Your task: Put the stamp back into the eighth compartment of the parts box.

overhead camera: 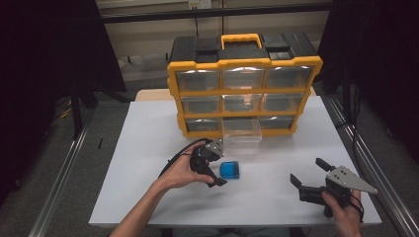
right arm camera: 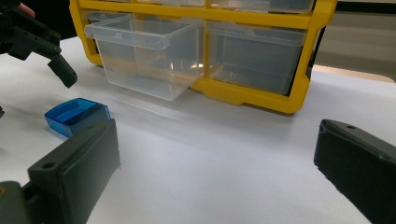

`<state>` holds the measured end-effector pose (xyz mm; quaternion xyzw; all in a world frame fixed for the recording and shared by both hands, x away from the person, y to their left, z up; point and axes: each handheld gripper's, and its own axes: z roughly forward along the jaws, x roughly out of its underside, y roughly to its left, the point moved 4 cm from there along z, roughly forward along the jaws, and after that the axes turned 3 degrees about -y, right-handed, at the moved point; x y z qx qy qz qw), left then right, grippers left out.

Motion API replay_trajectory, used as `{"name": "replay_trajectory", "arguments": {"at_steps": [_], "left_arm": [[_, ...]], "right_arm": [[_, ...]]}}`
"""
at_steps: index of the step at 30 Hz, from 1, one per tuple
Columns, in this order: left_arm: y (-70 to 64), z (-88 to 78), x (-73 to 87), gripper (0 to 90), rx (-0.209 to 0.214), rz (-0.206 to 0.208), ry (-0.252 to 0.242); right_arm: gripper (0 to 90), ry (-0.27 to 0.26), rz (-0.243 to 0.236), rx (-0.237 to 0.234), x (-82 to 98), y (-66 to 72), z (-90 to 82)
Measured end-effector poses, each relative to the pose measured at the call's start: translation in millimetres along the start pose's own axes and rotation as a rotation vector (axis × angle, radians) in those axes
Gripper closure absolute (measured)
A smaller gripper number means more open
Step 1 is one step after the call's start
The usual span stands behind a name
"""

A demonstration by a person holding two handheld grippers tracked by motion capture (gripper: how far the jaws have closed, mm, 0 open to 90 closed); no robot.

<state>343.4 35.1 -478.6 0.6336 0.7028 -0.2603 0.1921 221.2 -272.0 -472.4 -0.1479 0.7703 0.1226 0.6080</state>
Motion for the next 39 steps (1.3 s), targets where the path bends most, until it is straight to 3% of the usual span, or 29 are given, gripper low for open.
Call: {"name": "replay_trajectory", "arguments": {"at_steps": [6, 11, 12, 13, 14, 17, 18, 25, 27, 28, 30, 31, 32, 37, 39], "left_arm": [[3.5, 1.9, -2.2, 11.8, 0.005, 0.013, 0.041], [6.6, 7.8, -6.8, 11.6, -0.033, 0.018, 0.023], [6.6, 7.2, -7.4, 11.6, 0.009, 0.012, 0.044], [7.6, 8.9, -7.9, 11.8, 0.004, 0.024, 0.046], [6.8, 12.1, -7.5, 12.3, -0.034, 0.014, 0.025], [7.7, 14.7, -7.1, 13.8, -0.023, 0.02, 0.036], [7.9, 13.7, -7.2, 14.9, 0.023, 0.022, 0.052], [12.6, 16.8, -8.7, 20.8, 0.019, 0.013, 0.014], [12.9, 16.8, -8.2, 21.7, 0.024, 0.016, 0.035], [12.0, 19.9, -7.8, 23.9, 0.007, 0.021, 0.008], [11.4, 21.2, -8.4, 26.5, -0.009, 0.038, 0.009], [12.1, 19.1, -8.9, 28.4, 0.029, 0.04, 0.031], [12.7, 20.1, -9.2, 29.4, 0.036, 0.038, 0.022], [13.4, 25.9, -10.1, 32.0, -0.005, 0.039, 0.009], [13.2, 26.3, -11.0, 33.2, 0.034, 0.048, 0.028]], "right_arm": [[0.1, 0.0, -0.003, 0.0, 0.1, 0.0, 0.6], [0.1, 0.002, -0.002, 0.001, 0.4, 0.1, 0.8], [0.1, 0.002, -0.002, -0.001, 0.3, 0.1, 1.0], [0.1, 0.003, 0.0, 0.0, 0.4, 0.1, 0.8], [0.1, 0.002, -0.001, 0.0, 0.5, 0.0, 0.9], [0.1, 0.002, 0.0, 0.001, 0.5, -0.1, 0.7], [0.1, 0.003, -0.002, -0.002, 0.6, -0.3, 0.5], [0.1, 0.002, -0.001, -0.003, 0.6, -0.3, 0.5], [0.1, 0.003, 0.002, 0.003, 0.7, -0.4, 0.6], [0.1, 0.003, 0.002, 0.003, 0.7, -0.5, 0.6], [0.1, 0.005, 0.001, 0.001, 0.8, -0.7, 0.4], [0.1, 0.003, 0.001, 0.003, 0.8, -0.6, 0.6], [0.1, 0.003, 0.001, 0.004, 0.8, -0.6, 0.6], [0.1, 0.004, 0.001, 0.001, 0.8, -0.4, -0.1], [0.1, 0.003, 0.002, 0.004, 0.9, -0.7, -0.1]]}}
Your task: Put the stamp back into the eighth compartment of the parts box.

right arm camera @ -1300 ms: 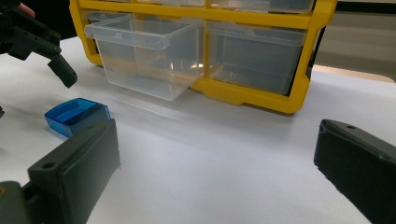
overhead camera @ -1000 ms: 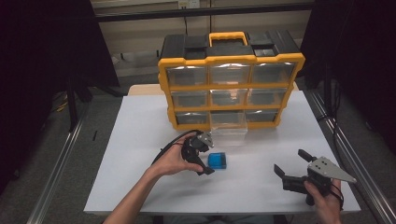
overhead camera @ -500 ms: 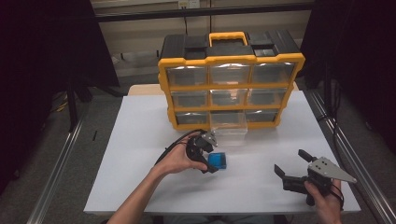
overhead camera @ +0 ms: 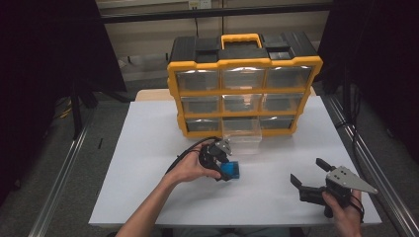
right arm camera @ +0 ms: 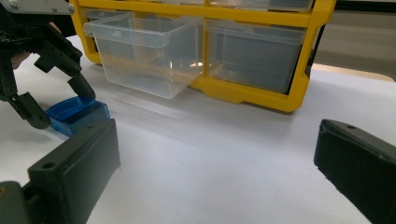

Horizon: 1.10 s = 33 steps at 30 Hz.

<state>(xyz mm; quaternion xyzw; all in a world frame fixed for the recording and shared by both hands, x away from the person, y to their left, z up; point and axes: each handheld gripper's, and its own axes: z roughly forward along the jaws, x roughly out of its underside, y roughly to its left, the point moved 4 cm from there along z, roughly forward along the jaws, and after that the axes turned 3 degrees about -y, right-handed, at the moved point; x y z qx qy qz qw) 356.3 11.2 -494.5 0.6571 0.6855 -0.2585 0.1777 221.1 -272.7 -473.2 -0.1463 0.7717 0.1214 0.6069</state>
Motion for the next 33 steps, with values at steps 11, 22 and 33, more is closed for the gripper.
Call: {"name": "replay_trajectory", "arguments": {"at_steps": [11, 22, 33], "left_arm": [[0.8, 4.2, -1.8, 36.7, -0.007, 0.013, 0.025], [2.3, 1.9, -0.2, 42.3, -0.015, -0.001, 0.012], [-1.1, -1.5, -2.7, 42.3, -0.048, -0.023, -0.05]], "right_arm": [[0.1, 0.001, 0.002, 0.0, 0.1, -0.2, -0.9], [0.1, -0.002, 0.003, 0.001, 0.0, -0.5, -1.1], [0.1, -0.002, 0.003, 0.001, 0.0, -1.0, -1.5]]}}
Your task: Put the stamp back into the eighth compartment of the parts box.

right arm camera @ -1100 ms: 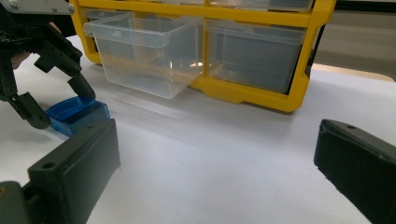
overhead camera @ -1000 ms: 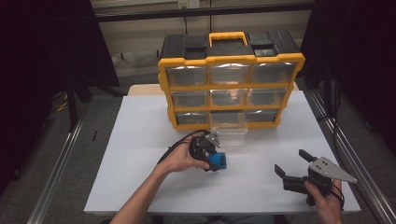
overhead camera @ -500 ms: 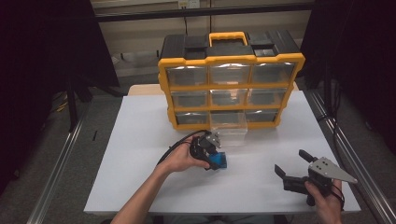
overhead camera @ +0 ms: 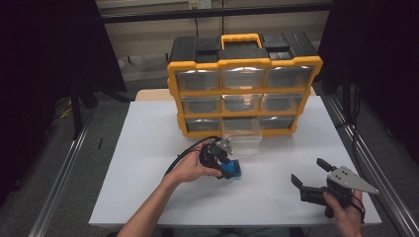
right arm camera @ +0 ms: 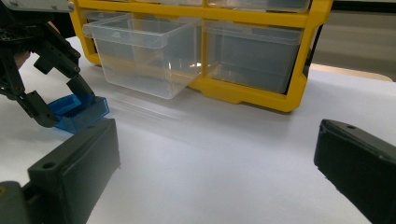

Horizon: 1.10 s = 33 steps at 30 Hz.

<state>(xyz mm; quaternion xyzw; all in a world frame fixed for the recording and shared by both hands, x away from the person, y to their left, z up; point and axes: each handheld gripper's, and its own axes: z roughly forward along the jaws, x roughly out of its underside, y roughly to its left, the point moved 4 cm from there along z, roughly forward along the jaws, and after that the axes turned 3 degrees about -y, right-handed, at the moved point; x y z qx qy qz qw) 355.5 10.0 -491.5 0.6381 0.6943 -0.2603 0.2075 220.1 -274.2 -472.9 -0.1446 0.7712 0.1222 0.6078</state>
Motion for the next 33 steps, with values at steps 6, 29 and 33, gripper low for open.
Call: {"name": "replay_trajectory", "arguments": {"at_steps": [6, 29, 33], "left_arm": [[-3.2, -8.4, -2.5, 42.3, 0.039, 0.002, -0.012], [-8.2, -45.2, -10.0, 42.3, -0.056, 0.026, -0.189], [-10.9, -51.0, -12.5, 42.3, -0.069, 0.033, -0.226]], "right_arm": [[0.1, 0.001, -0.001, 0.001, 0.0, 0.2, 0.3], [0.1, -0.001, -0.001, 0.0, -0.2, 0.2, 0.7], [0.1, 0.002, -0.001, -0.004, -0.2, 0.9, 0.8]]}}
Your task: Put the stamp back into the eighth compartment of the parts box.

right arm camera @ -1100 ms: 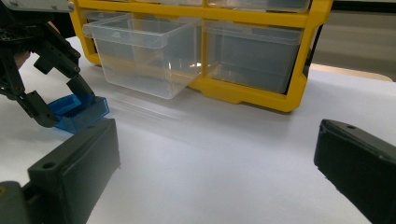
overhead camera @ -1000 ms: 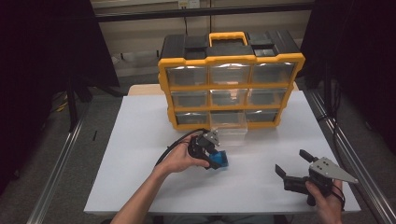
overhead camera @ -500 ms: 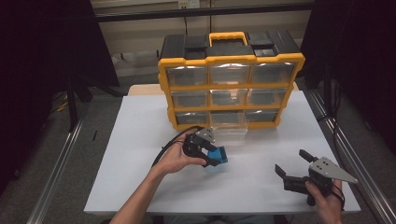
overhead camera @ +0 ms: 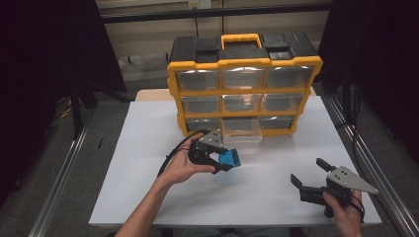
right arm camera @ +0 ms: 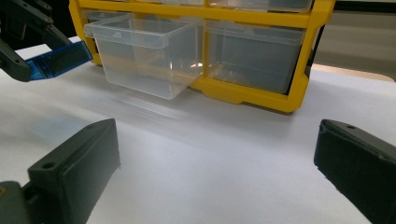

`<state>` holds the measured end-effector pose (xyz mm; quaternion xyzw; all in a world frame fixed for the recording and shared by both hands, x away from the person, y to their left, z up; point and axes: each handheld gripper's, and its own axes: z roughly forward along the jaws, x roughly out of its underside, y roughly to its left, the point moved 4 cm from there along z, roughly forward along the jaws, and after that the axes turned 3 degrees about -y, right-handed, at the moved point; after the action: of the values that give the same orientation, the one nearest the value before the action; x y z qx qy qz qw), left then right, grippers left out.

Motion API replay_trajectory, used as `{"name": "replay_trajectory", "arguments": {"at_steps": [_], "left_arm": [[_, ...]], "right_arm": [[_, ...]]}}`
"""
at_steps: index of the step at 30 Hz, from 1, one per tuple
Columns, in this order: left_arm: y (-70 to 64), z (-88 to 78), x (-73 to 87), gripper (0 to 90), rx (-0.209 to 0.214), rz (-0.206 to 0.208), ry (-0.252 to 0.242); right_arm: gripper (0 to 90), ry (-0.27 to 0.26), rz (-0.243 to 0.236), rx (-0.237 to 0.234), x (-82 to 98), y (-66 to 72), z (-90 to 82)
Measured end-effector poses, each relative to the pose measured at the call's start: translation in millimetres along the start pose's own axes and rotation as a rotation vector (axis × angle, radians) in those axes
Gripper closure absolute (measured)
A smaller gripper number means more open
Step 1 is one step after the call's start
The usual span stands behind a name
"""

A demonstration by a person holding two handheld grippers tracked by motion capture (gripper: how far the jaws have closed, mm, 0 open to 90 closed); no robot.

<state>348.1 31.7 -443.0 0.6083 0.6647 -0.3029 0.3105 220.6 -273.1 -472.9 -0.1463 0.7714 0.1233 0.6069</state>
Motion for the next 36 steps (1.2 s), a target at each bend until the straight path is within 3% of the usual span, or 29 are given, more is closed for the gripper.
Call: {"name": "replay_trajectory", "arguments": {"at_steps": [12, 17, 29, 36], "left_arm": [[-0.1, -20.4, -9.8, 42.3, -0.037, 0.002, -0.097], [-1.9, -25.0, -17.4, 42.3, -0.038, 0.032, -0.112], [4.2, -38.7, -35.7, 42.3, -0.077, 0.023, -0.188], [12.2, -46.5, -44.4, 42.2, -0.091, 0.024, -0.2]], "right_arm": [[0.1, -0.006, -0.001, 0.001, -0.3, -0.2, -0.3], [0.1, -0.005, -0.002, 0.004, -0.3, -0.3, -0.6], [0.1, -0.009, -0.003, 0.003, -0.6, -0.7, -0.7], [0.1, -0.013, -0.004, 0.001, -0.9, -0.2, -0.9]]}}
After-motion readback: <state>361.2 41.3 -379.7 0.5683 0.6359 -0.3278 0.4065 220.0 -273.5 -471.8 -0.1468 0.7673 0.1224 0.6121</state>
